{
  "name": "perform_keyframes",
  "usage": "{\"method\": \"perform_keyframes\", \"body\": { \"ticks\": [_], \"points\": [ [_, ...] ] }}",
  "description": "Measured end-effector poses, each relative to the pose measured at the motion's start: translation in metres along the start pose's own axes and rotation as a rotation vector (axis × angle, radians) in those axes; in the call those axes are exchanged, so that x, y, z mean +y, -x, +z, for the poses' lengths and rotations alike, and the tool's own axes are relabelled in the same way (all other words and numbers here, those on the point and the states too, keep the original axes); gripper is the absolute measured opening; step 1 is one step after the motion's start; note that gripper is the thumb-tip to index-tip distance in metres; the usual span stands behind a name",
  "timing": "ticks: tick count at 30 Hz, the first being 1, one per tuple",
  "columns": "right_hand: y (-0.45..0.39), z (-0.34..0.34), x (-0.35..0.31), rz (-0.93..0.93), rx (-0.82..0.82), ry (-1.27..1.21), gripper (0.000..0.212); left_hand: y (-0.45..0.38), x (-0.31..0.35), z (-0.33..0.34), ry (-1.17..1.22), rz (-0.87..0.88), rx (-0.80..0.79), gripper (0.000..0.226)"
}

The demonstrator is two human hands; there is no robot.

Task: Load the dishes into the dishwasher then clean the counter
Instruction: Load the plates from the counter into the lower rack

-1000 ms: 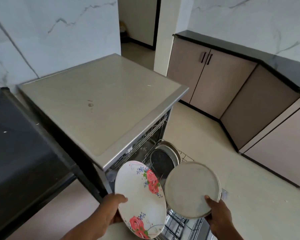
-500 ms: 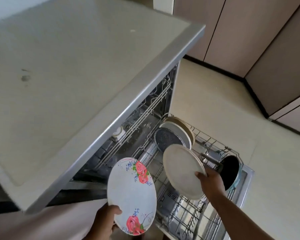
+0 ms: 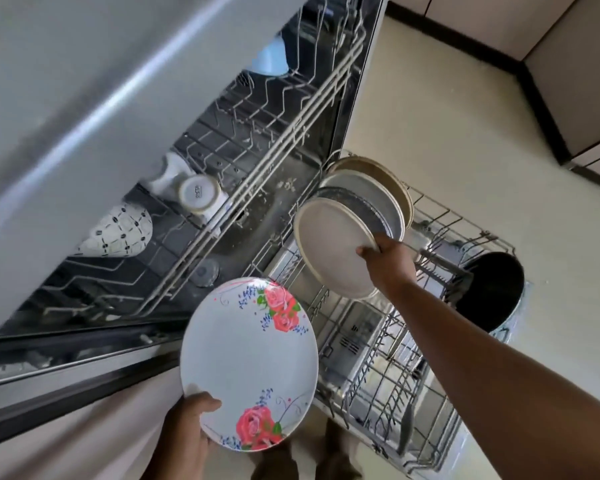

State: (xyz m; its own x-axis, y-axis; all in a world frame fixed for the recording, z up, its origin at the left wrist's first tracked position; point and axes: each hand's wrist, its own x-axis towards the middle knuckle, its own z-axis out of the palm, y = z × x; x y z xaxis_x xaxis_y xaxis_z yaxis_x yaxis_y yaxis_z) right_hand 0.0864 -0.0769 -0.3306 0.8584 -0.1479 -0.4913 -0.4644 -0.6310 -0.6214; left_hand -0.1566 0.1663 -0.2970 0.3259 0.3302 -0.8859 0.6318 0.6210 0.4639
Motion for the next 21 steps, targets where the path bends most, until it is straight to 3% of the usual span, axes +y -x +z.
{"method": "perform_keyframes", "body": {
  "ticks": [8,11,14,16,18,21],
  "points": [
    [-0.003,0.017,0.001,-0.076,0.019,0.019,0.029,-0.005,-0.003,0.0,-0.002,0.009,-0.082,0.05],
    [0.001,0.022,0.005,-0.121,0.085,0.011,0.008,-0.007,-0.004,-0.002,-0.017,0.014,-0.093,0.051],
    [0.007,0.025,0.011,-0.158,0.146,-0.018,0.018,-0.008,-0.002,-0.001,-0.031,0.029,-0.068,0.049],
    [0.01,0.026,0.013,-0.2,0.14,0.018,0.007,-0.008,-0.001,0.0,-0.032,0.037,-0.043,0.042],
    [0.012,0.028,0.014,-0.232,0.131,0.058,0.022,-0.008,0.0,0.0,-0.033,0.045,-0.038,0.039],
    [0.012,0.026,0.016,-0.241,0.146,0.036,0.026,-0.007,0.002,0.001,-0.038,0.055,-0.052,0.047]
  ]
}}
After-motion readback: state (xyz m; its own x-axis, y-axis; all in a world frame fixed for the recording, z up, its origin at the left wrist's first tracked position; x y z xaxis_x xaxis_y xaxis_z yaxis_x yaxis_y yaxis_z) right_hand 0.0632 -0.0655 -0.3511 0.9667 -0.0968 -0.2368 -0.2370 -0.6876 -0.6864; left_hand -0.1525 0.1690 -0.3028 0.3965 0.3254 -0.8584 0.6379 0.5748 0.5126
